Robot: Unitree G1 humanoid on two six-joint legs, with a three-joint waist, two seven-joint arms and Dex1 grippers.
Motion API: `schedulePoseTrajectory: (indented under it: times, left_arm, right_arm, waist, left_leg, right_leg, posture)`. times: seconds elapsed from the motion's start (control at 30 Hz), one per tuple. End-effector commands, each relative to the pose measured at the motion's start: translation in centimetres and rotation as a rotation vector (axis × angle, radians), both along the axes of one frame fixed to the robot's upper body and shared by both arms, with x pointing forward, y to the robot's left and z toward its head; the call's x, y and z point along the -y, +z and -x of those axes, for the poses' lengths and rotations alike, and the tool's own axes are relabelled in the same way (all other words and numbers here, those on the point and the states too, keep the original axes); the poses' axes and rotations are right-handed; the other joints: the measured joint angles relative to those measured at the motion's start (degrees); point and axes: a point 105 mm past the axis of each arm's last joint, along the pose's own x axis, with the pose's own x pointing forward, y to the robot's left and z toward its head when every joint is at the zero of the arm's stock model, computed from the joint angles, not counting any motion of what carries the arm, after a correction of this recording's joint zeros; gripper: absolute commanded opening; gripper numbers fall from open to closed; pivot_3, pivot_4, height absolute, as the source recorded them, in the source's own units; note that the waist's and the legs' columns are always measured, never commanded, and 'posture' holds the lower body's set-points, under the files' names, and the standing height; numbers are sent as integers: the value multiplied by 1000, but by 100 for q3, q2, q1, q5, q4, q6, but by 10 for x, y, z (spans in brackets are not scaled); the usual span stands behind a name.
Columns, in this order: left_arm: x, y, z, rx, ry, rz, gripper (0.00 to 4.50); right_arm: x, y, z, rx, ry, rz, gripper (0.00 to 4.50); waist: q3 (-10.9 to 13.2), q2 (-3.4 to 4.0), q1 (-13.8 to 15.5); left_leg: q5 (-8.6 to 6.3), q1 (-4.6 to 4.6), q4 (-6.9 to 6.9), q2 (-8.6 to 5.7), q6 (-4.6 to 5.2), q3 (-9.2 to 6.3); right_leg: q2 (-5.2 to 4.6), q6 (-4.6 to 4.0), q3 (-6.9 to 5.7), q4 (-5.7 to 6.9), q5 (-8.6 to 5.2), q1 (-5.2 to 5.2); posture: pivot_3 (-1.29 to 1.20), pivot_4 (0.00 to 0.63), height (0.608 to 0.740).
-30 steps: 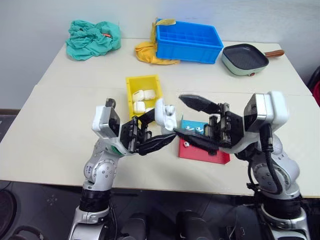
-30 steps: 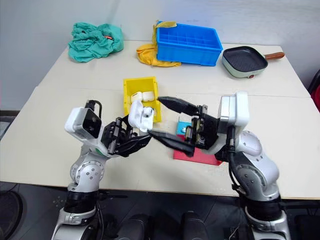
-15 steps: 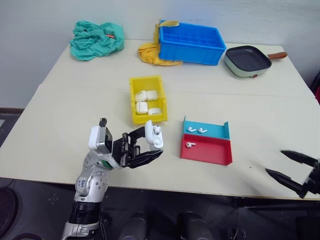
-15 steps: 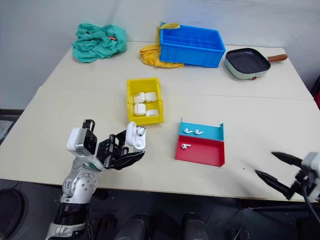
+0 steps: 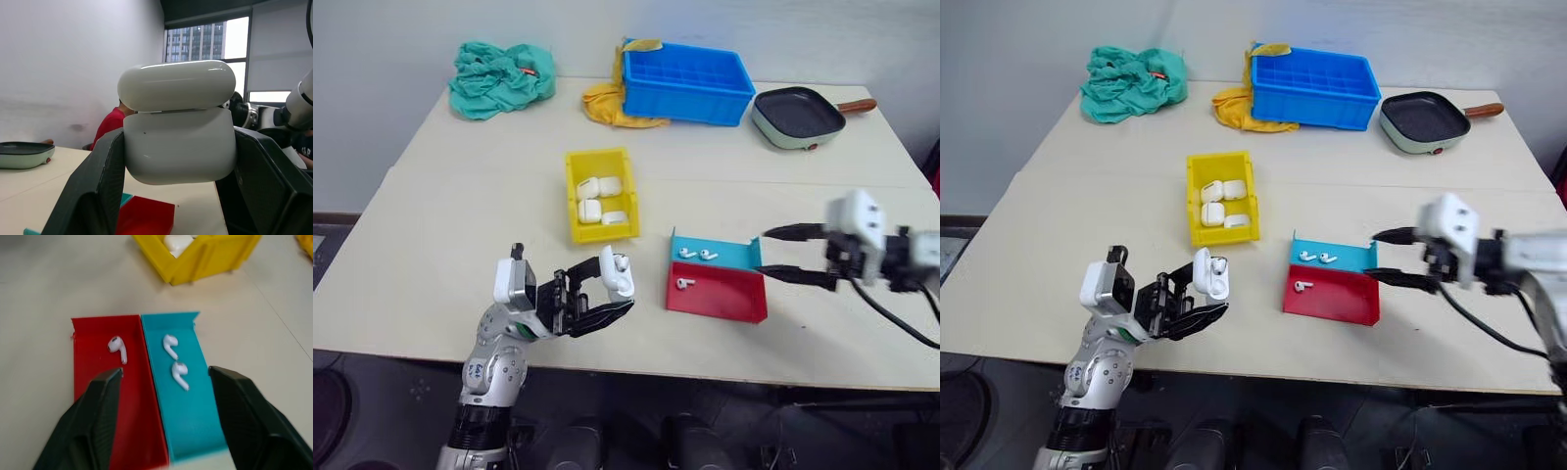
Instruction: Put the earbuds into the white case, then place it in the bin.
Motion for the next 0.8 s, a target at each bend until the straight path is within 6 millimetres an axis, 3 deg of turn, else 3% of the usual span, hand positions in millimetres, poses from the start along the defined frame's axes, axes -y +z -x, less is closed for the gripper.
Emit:
schedulePoseTrajectory:
  times: [0.03, 0.17, 0.37, 0.8]
  left_arm:
    - [-6, 4, 0, 22, 24, 1, 2821]
    - [-10, 3, -3, 18, 40, -4, 2821]
    - [-13, 3, 0, 23, 62, -6, 2821]
    - [-10, 3, 8, 25, 92, -9, 2821]
  right_arm:
    - [-16, -5, -20, 13, 26, 101, 2537]
    - [-29, -12, -44, 18, 42, 201, 2537]
    - [-29, -17, -61, 4, 67, 335, 2537]
    - [-34, -30, -72, -38, 148, 471, 2537]
  waist:
    - [1, -1, 31]
    - [1, -2, 14]
    - [2, -2, 3]
    - [2, -2, -131]
  left_leg:
    - [1, -7, -1, -2, 0, 4]
    - [2, -11, -5, -2, -3, -3]
    - [1, -11, -5, -5, -2, -6]
    - [3, -10, -3, -3, -6, -5]
  right_leg:
    - [0, 0, 1, 3, 0, -10]
    - [0, 0, -9, 9, 0, -18]
    - [-2, 0, -13, 11, 0, -18]
    - [0, 0, -13, 19, 0, -21]
  posture:
    - [0, 150, 740]
    - [0, 150, 740]
    - [0, 150, 740]
    - [0, 150, 740]
